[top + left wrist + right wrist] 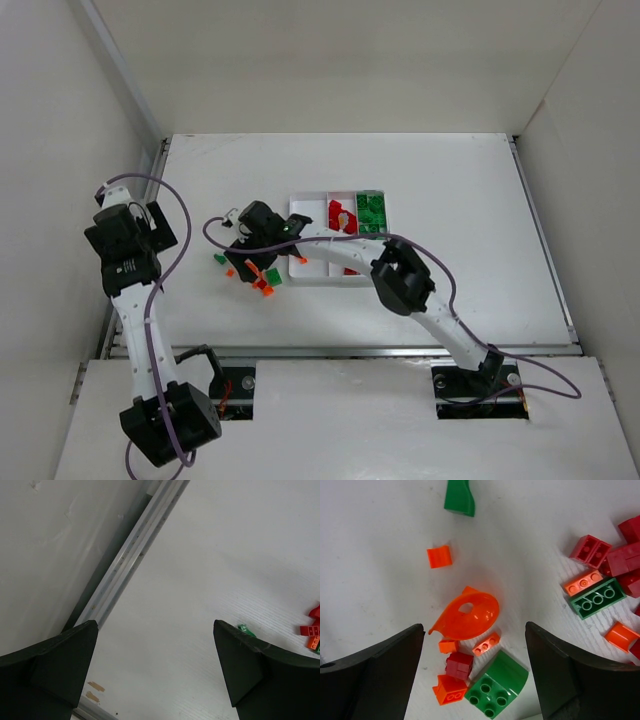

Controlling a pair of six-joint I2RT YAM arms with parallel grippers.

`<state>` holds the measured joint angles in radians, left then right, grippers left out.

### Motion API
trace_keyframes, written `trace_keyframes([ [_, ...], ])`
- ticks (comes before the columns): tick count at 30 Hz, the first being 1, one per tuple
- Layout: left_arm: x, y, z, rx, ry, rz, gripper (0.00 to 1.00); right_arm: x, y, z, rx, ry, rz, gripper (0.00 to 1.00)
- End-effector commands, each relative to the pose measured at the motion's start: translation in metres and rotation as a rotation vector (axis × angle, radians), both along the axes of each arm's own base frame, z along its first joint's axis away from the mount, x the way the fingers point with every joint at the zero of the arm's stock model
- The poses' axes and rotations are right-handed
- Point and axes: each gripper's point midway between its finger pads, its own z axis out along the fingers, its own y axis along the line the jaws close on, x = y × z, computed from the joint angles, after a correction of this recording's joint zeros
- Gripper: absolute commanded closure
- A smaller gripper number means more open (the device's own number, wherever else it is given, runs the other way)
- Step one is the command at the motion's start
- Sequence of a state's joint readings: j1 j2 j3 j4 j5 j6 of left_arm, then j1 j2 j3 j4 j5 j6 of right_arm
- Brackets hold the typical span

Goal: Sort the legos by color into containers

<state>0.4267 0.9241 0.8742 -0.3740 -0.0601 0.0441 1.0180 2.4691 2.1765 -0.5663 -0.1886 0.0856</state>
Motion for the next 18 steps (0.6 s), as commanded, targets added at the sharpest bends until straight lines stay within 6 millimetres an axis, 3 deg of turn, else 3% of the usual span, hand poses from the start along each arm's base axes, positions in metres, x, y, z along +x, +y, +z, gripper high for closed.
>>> trace_keyframes([
  [1,0.004,0.000,0.018,0.019,-0.086,-0.003,0.00,0.002,0.015,-0.002,0.018,-0.036,-0.022,0.13],
  [6,0.001,-0.006,0.027,0.023,-0.116,-0.019,0.00,-0.004,0.018,-0.023,-0.043,-0.064,-0.046,0.18],
  [10,-0.002,-0.007,0.028,0.028,-0.126,-0.019,0.00,-0.007,0.019,-0.031,-0.068,-0.092,-0.071,0.29],
  [11,-0.002,-0.007,0.028,0.028,-0.126,-0.019,0.00,-0.006,0.021,-0.030,-0.059,-0.096,-0.071,0.41],
  [14,-0.003,-0.010,0.029,0.031,-0.124,-0.024,0.00,-0.004,0.017,-0.034,-0.071,-0.093,-0.101,0.61],
  [15,-0.002,-0.012,0.029,0.030,-0.125,-0.033,0.00,-0.004,0.018,-0.028,-0.061,-0.097,-0.102,0.72],
  [16,-0.003,-0.011,0.029,0.034,-0.123,-0.025,0.00,-0.004,0.017,-0.032,-0.064,-0.096,-0.101,0.78],
  [18,-0.004,-0.011,0.027,0.031,-0.114,-0.025,0.00,-0.006,0.018,-0.020,-0.040,-0.097,-0.095,0.87],
])
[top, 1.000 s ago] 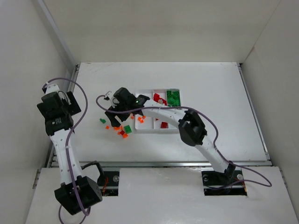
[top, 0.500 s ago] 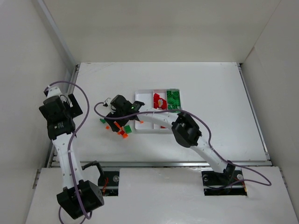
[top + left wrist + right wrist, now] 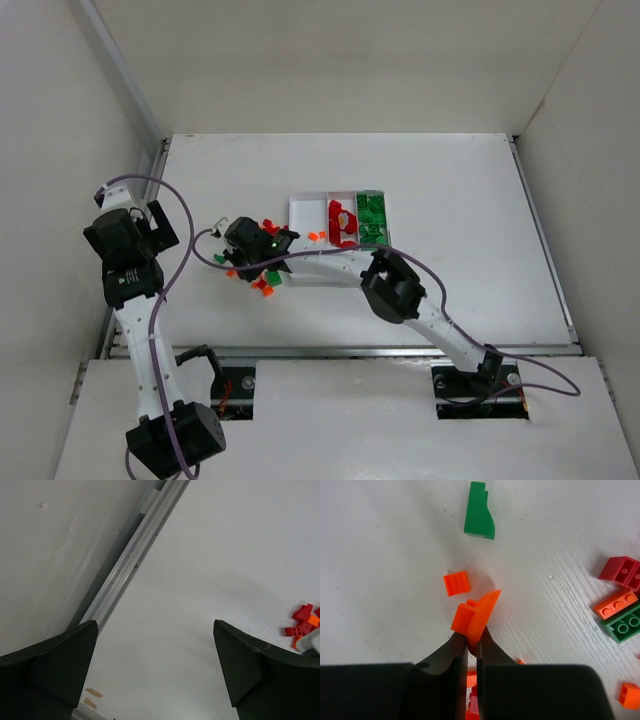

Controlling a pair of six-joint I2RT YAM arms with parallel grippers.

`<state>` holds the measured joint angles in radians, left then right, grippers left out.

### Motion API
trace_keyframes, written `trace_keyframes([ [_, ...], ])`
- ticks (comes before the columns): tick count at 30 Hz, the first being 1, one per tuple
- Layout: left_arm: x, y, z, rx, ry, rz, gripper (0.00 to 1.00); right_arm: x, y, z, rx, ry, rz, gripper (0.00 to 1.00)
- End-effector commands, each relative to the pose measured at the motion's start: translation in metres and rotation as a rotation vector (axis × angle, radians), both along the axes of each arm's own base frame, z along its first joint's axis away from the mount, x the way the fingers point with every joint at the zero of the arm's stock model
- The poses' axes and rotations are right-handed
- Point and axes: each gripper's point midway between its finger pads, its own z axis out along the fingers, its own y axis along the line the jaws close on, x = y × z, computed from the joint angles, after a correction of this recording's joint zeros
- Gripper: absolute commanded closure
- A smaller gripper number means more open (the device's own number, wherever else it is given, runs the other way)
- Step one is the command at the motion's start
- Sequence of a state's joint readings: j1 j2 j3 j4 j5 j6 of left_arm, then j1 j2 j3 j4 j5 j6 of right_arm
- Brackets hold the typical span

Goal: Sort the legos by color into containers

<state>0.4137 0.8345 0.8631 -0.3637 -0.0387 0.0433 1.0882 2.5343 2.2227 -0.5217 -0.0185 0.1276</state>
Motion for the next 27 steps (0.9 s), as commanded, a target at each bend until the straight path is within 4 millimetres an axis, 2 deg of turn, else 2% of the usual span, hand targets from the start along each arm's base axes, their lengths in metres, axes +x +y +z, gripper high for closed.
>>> trace_keyframes([
  [1,-0.001,-0.001,0.008,0.007,-0.037,0.006,0.00,-0.004,-0.002,0.003,0.009,0.007,-0.009,0.96],
  [2,-0.001,-0.001,0.008,0.007,-0.037,0.006,0.00,-0.002,0.000,0.016,0.036,-0.007,-0.009,0.98],
  [5,-0.001,-0.001,0.008,0.007,-0.037,0.006,0.00,-0.005,0.006,0.039,0.094,-0.015,0.011,1.00],
  [8,-0.002,0.000,0.008,0.011,-0.036,0.015,0.00,-0.004,0.007,0.074,0.150,-0.044,0.012,1.00],
  [9,-0.002,0.002,0.008,0.015,-0.034,0.023,0.00,-0.004,0.007,0.095,0.179,-0.060,0.013,1.00],
  [10,-0.003,0.003,0.012,0.023,-0.041,0.033,0.00,-0.002,0.006,0.107,0.193,-0.077,0.004,1.00],
  [14,-0.005,0.007,0.013,0.031,-0.037,0.052,0.00,0.028,-0.026,0.147,0.266,-0.082,-0.110,1.00],
  [15,-0.007,0.008,0.015,0.039,-0.044,0.062,0.00,0.045,-0.045,0.155,0.307,-0.050,-0.169,1.00],
  [18,-0.008,0.009,0.011,0.039,-0.034,0.070,0.00,0.073,-0.078,0.150,0.346,0.026,-0.250,1.00],
  [19,-0.009,0.009,0.014,0.043,-0.042,0.070,0.00,0.091,-0.097,0.142,0.345,0.059,-0.292,1.00],
  [20,-0.009,0.009,0.014,0.043,-0.042,0.070,0.00,0.100,-0.107,0.137,0.343,0.075,-0.318,1.00],
  [23,-0.009,0.009,0.014,0.043,-0.042,0.070,0.00,0.118,-0.138,0.102,0.262,0.145,-0.409,1.00],
  [25,-0.009,0.009,0.014,0.043,-0.042,0.070,0.00,0.126,-0.145,0.098,0.253,0.149,-0.441,0.98],
  [27,-0.009,0.009,0.014,0.043,-0.042,0.070,0.00,0.131,-0.150,0.087,0.241,0.165,-0.463,0.86],
])
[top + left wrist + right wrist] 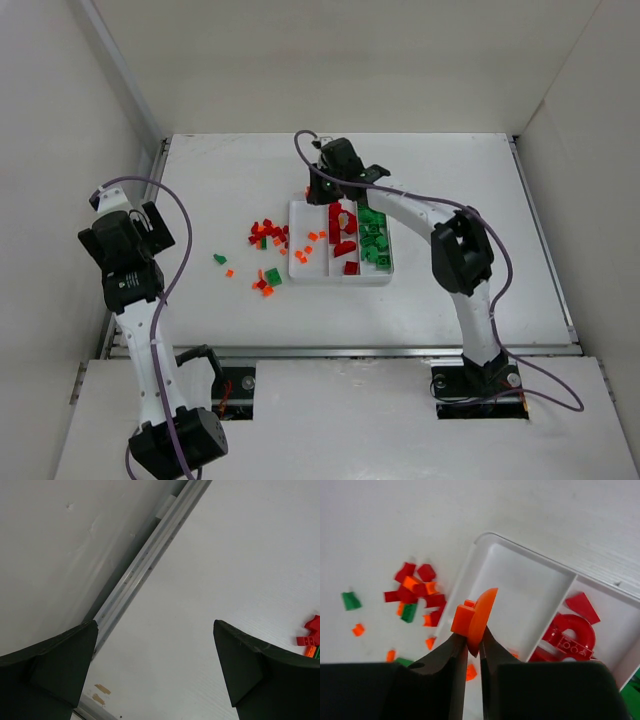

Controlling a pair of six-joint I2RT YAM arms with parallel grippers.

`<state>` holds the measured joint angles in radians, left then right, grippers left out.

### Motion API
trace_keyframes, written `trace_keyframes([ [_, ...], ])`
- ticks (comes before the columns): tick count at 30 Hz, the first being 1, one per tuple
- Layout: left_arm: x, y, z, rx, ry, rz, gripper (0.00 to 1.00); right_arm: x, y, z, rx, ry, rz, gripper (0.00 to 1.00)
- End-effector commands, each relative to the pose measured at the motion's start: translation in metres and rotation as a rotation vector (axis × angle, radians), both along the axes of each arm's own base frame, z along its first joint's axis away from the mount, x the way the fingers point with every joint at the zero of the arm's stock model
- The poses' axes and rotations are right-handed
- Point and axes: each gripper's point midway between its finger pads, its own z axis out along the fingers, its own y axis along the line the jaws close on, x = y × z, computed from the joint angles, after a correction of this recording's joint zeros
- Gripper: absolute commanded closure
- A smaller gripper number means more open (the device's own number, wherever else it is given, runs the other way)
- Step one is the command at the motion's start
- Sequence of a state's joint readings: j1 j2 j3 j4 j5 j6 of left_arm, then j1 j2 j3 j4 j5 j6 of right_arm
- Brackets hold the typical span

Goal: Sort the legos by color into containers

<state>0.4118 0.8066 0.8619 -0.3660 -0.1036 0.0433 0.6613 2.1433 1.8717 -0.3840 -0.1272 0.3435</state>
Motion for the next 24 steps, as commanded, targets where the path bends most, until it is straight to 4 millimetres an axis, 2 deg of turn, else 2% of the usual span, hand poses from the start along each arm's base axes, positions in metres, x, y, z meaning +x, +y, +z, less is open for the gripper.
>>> trace_keyframes([
  [1,0.000,0.001,0.007,0.007,-0.032,0.013,0.00,-0.026,0.017,-0.026,-0.018,0.083,0.029,0.80],
  [2,0.001,0.001,0.004,0.003,-0.022,0.013,0.00,-0.021,0.015,-0.029,-0.035,0.076,0.007,0.62],
  [3,0.001,0.001,0.004,0.003,-0.022,0.013,0.00,-0.021,0.015,-0.032,-0.042,0.084,0.007,0.50],
  [5,0.002,0.002,0.001,-0.001,-0.012,0.013,0.00,-0.017,0.014,-0.024,-0.055,0.052,0.021,0.36],
  [7,0.002,0.002,0.001,0.006,-0.007,0.009,0.00,-0.016,0.011,-0.022,-0.077,0.041,0.025,0.28],
  [9,0.004,-0.002,0.001,-0.005,-0.012,-0.015,0.00,-0.013,0.006,-0.019,-0.102,0.019,0.013,0.24],
  [10,0.005,-0.004,0.000,0.000,-0.008,-0.037,0.00,-0.013,0.005,-0.008,-0.098,-0.005,0.022,0.24],
  [13,0.013,-0.026,0.000,-0.011,0.002,-0.195,0.05,-0.014,0.001,0.006,-0.092,-0.044,0.025,0.23],
  [14,0.017,-0.035,0.001,0.042,0.025,-0.301,0.08,-0.017,-0.001,0.015,-0.084,-0.053,0.024,0.23],
  [16,0.026,-0.067,0.001,0.084,0.034,-0.558,0.11,-0.018,-0.002,0.028,-0.074,-0.077,0.029,0.21],
  [17,0.026,-0.079,0.000,0.124,0.062,-0.663,0.11,-0.020,-0.005,0.037,-0.070,-0.093,0.034,0.21],
  [18,0.027,-0.089,0.008,0.265,0.076,-0.817,0.11,-0.023,-0.008,0.040,-0.074,-0.099,0.039,0.20],
  [19,0.027,-0.094,0.008,0.335,0.102,-0.899,0.11,-0.025,-0.010,0.044,-0.070,-0.104,0.039,0.19],
  [20,0.022,-0.099,-0.002,0.374,0.163,-0.982,0.11,-0.027,-0.013,0.047,-0.073,-0.110,0.031,0.18],
  [21,0.021,-0.104,-0.004,0.450,0.191,-1.067,0.12,-0.029,-0.022,0.054,-0.075,-0.121,0.028,0.17],
  [22,0.023,-0.101,-0.005,0.606,0.243,-1.158,0.12,-0.031,-0.025,0.057,-0.079,-0.128,0.033,0.17],
  [24,0.022,-0.106,-0.017,0.683,0.335,-1.279,0.14,-0.036,-0.035,0.063,-0.071,-0.129,0.029,0.16],
])
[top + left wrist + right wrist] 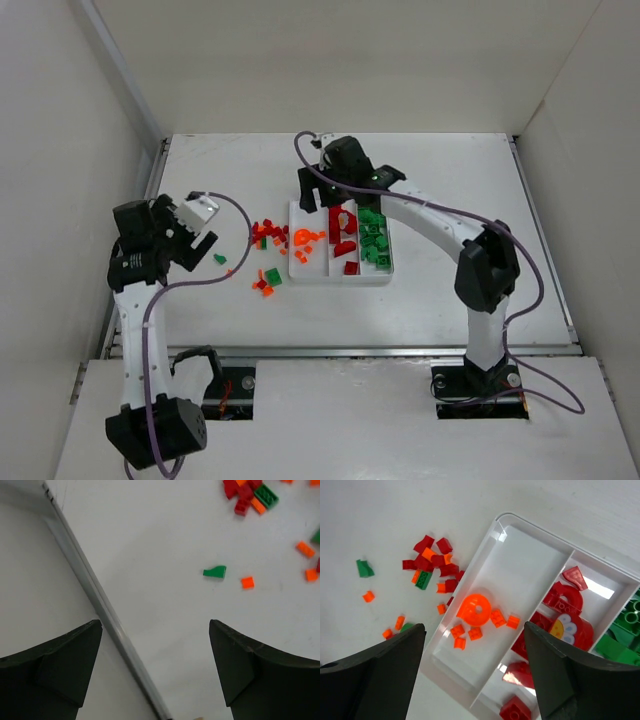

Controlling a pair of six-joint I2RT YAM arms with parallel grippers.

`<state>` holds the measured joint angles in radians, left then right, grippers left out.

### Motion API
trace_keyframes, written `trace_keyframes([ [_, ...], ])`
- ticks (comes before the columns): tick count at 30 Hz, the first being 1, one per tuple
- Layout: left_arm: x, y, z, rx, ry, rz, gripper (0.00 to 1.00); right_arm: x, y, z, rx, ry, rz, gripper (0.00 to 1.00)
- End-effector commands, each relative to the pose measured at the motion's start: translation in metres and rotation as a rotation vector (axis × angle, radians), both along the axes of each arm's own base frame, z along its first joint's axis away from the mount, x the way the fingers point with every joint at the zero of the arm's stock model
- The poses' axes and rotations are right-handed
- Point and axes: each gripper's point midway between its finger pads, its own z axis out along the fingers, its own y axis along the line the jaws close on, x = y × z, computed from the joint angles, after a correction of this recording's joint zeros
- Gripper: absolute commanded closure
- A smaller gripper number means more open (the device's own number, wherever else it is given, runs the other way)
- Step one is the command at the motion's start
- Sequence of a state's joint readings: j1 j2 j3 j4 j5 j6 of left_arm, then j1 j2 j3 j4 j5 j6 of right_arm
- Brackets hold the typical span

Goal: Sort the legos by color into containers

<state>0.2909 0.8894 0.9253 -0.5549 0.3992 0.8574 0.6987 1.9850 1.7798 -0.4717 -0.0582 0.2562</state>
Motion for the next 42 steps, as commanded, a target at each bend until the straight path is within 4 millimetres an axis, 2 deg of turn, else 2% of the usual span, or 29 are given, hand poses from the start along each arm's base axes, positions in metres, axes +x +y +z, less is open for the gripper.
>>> trace_keyframes([
  [1,0.000,-0.016,0.006,0.325,0.033,-0.410,0.15,0.002,-0.020,0.038,0.031,-0.079,-0.005,0.15],
  [3,-0.010,-0.022,-0.013,0.451,0.130,-0.644,0.17,0.007,-0.031,0.041,0.044,-0.072,-0.003,0.15],
  [5,-0.016,-0.027,-0.018,0.543,0.165,-0.829,0.19,0.011,-0.037,0.041,0.056,-0.063,-0.003,0.15],
  [6,-0.016,-0.032,-0.025,0.600,0.163,-0.978,0.19,0.018,-0.044,0.043,0.067,-0.069,-0.016,0.13],
  [7,-0.027,-0.039,-0.032,0.566,0.195,-1.050,0.19,0.022,-0.046,0.048,0.077,-0.075,-0.019,0.13],
  [9,-0.025,-0.059,-0.033,0.496,0.149,-1.118,0.19,0.029,-0.048,0.054,0.085,-0.088,-0.028,0.13],
  [11,-0.024,-0.073,-0.048,0.514,0.147,-1.248,0.19,0.039,-0.059,0.059,0.085,-0.105,-0.049,0.13],
  [13,-0.030,-0.068,-0.074,0.574,0.202,-1.370,0.19,0.042,-0.065,0.059,0.073,-0.120,-0.060,0.12],
  [14,-0.028,-0.075,-0.078,0.589,0.188,-1.433,0.19,0.040,-0.067,0.057,0.073,-0.120,-0.060,0.12],
  [18,-0.022,-0.100,-0.093,0.426,0.262,-1.439,0.26,0.045,-0.090,0.044,0.045,-0.107,-0.100,0.12],
  [19,-0.017,-0.102,-0.091,0.373,0.284,-1.387,0.28,0.048,-0.094,0.041,0.045,-0.108,-0.109,0.12],
  [20,-0.016,-0.105,-0.099,0.337,0.325,-1.392,0.30,0.052,-0.100,0.039,0.046,-0.111,-0.124,0.12],
  [22,-0.015,-0.106,-0.105,0.297,0.353,-1.377,0.32,0.053,-0.107,0.034,0.053,-0.103,-0.144,0.12],
  [23,-0.014,-0.106,-0.107,0.296,0.356,-1.388,0.32,0.054,-0.104,0.037,0.072,-0.106,-0.142,0.12],
  [25,-0.014,-0.102,-0.117,0.329,0.369,-1.411,0.32,0.059,-0.110,0.030,0.078,-0.091,-0.159,0.12],
  [27,-0.015,-0.096,-0.133,0.352,0.397,-1.409,0.33,0.059,-0.108,0.024,0.083,-0.074,-0.157,0.12],
  [28,-0.010,-0.094,-0.136,0.381,0.388,-1.402,0.33,0.061,-0.105,0.024,0.088,-0.071,-0.150,0.12],
  [29,-0.009,-0.089,-0.143,0.407,0.409,-1.410,0.34,0.065,-0.108,0.030,0.101,-0.077,-0.165,0.12],
  [30,-0.011,-0.086,-0.147,0.419,0.420,-1.418,0.34,0.066,-0.108,0.024,0.096,-0.068,-0.165,0.12],
  [31,-0.009,-0.084,-0.151,0.431,0.426,-1.424,0.34,0.067,-0.105,0.031,0.108,-0.079,-0.157,0.12],
  [33,-0.014,-0.080,-0.164,0.450,0.448,-1.454,0.34,0.073,-0.103,0.030,0.109,-0.080,-0.157,0.12],
  [34,-0.012,-0.080,-0.168,0.459,0.439,-1.451,0.34,0.073,-0.103,0.032,0.108,-0.079,-0.157,0.12],
  [35,0.000,-0.080,-0.170,0.489,0.404,-1.416,0.34,0.074,-0.102,0.026,0.100,-0.065,-0.158,0.12],
  [39,0.007,-0.070,-0.188,0.490,0.451,-1.351,0.38,0.076,-0.100,0.031,0.108,-0.068,-0.150,0.11],
  [42,0.020,-0.066,-0.191,0.510,0.439,-1.323,0.40,0.076,-0.100,0.031,0.108,-0.068,-0.150,0.11],
])
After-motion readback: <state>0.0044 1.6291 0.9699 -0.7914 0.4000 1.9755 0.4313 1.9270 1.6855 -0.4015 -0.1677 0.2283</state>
